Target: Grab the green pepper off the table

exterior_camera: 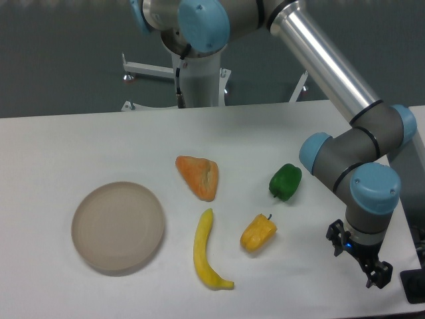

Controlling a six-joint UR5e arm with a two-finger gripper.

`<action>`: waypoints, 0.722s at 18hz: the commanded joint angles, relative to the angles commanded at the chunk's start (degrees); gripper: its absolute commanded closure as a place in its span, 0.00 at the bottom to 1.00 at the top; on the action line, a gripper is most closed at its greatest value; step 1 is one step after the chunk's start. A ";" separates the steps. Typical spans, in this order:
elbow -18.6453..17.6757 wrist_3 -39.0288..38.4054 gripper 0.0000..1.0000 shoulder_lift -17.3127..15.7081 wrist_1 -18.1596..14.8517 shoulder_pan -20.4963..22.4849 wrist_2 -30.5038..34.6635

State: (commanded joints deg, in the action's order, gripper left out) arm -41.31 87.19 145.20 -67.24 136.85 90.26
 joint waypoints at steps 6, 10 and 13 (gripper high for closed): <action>-1.14 -0.53 0.00 -1.14 -0.35 -0.09 0.17; -7.01 -0.97 0.00 -5.96 -2.54 0.61 0.18; -10.53 -1.58 0.00 -9.30 -5.09 1.75 0.00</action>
State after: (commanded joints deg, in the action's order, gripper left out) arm -51.84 85.61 135.89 -72.33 138.60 90.26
